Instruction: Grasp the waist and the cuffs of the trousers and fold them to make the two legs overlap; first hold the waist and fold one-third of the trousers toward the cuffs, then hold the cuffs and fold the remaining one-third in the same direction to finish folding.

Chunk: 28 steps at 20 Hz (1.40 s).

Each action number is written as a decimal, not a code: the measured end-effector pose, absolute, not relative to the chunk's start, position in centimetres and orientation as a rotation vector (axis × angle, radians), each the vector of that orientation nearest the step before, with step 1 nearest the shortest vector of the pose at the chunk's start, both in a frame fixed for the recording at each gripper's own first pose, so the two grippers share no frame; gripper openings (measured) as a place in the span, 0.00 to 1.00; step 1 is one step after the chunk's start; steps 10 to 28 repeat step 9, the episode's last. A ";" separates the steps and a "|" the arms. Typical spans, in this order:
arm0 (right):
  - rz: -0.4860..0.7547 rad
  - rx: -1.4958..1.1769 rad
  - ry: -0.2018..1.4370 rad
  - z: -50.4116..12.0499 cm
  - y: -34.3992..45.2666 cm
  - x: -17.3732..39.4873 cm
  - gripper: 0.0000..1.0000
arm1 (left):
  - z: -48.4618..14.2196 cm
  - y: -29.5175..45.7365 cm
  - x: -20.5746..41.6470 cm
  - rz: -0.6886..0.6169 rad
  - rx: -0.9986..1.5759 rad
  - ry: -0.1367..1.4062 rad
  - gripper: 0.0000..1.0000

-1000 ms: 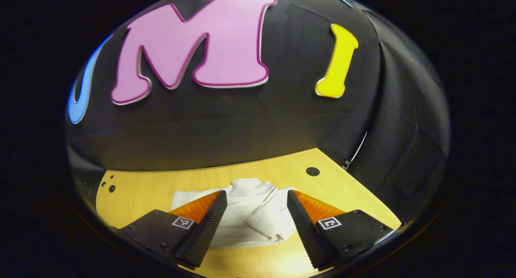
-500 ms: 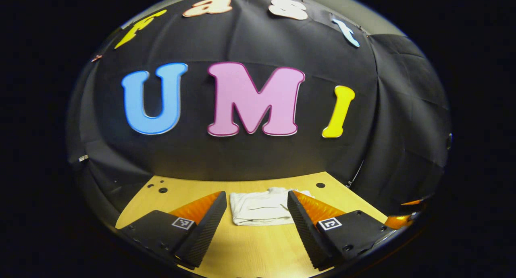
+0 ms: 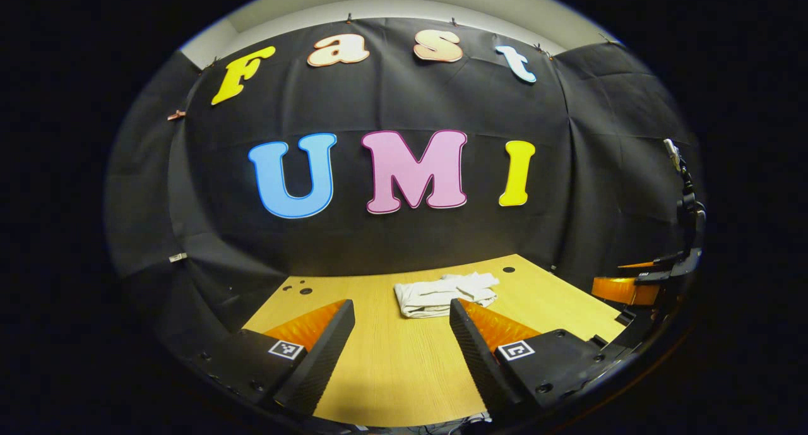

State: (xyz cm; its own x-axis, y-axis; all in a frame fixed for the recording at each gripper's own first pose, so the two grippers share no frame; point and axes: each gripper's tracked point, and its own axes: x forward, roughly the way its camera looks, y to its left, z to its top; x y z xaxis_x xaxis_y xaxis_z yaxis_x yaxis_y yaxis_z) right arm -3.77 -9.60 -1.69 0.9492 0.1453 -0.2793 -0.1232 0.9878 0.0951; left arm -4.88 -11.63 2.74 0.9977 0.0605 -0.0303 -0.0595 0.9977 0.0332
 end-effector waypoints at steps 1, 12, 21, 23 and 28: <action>0.139 0.062 0.306 -2.4 -9.5 -4.6 0.99 | 1.6 -12.0 -5.9 0.060 0.013 0.032 0.96; 0.192 0.018 0.347 -5.2 -6.5 -8.0 0.99 | -4.6 -12.3 -9.4 0.100 -0.082 0.101 0.96; 0.192 0.018 0.347 -5.2 -6.5 -8.0 0.99 | -4.6 -12.3 -9.4 0.100 -0.082 0.101 0.96; 0.192 0.018 0.347 -5.2 -6.5 -8.0 0.99 | -4.6 -12.3 -9.4 0.100 -0.082 0.101 0.96; 0.192 0.018 0.347 -5.2 -6.5 -8.0 0.99 | -4.6 -12.3 -9.4 0.100 -0.082 0.101 0.96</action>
